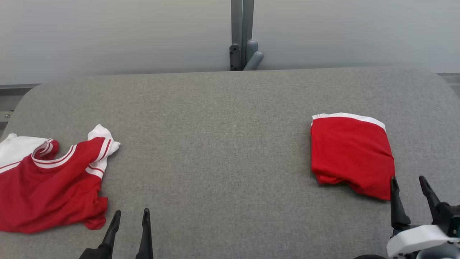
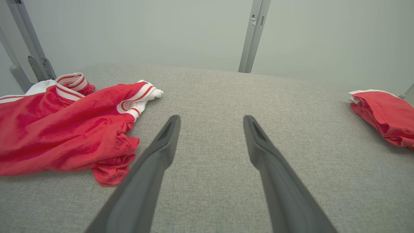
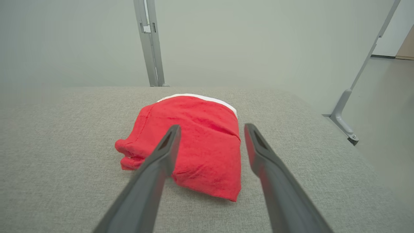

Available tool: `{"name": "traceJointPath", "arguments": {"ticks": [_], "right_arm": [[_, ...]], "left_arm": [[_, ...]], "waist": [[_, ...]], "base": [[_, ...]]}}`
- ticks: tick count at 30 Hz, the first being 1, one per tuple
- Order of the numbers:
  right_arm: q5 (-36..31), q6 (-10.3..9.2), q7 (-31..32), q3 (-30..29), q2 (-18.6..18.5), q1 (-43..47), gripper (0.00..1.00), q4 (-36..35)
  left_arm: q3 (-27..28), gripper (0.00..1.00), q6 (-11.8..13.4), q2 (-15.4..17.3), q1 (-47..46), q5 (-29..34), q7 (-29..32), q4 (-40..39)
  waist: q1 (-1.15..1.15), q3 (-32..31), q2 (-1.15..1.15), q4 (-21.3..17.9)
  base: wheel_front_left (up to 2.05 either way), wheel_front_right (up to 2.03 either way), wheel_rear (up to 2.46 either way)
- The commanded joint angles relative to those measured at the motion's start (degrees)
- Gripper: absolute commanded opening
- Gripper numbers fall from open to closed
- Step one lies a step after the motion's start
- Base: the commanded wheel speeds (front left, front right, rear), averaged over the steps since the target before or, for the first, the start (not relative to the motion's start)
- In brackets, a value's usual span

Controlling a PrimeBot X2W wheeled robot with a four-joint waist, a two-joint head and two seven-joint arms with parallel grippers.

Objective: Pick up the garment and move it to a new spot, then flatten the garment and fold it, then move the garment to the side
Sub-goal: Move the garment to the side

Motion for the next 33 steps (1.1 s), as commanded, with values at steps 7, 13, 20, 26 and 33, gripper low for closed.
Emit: {"name": "traceJointPath", "arguments": {"ticks": [7,13,20,26,33], "right_arm": [[7.80,-0.04,3.90,2.57,-5.93,-9.22,1.00,6.42],[18.26,-0.06,20.99,2.18,-9.95,-21.50,1.00,14.05],[19.67,-0.05,28.54,0.96,-10.08,-30.31,1.00,24.75],[21.92,-0.04,29.00,0.14,-8.67,-34.76,1.00,31.37],[25.76,-0.04,29.08,5.38,-10.73,-38.70,0.00,29.77]], "left_arm": [[0.26,1.00,-0.34,0.13,-0.74,0.30,-0.02,-0.43],[-1.46,1.00,-1.23,0.13,-4.96,1.17,-0.03,-0.54],[-2.35,1.00,-1.25,0.14,-8.26,0.60,-0.03,0.20],[-2.66,1.00,-0.92,0.14,-9.55,0.46,-0.02,0.25],[-2.48,1.00,-0.60,0.14,-11.01,0.17,-0.02,-1.00]], "waist": [[0.00,1.77,0.00,-1.61],[0.00,8.61,0.00,-0.79],[0.00,13.35,0.00,1.91],[0.00,14.83,0.00,3.10],[0.00,17.66,0.00,0.72]], "base": [[0.00,0.00,0.00],[0.00,0.00,0.00],[0.00,0.00,0.00],[0.00,0.00,0.00],[0.00,0.00,0.00]]}}
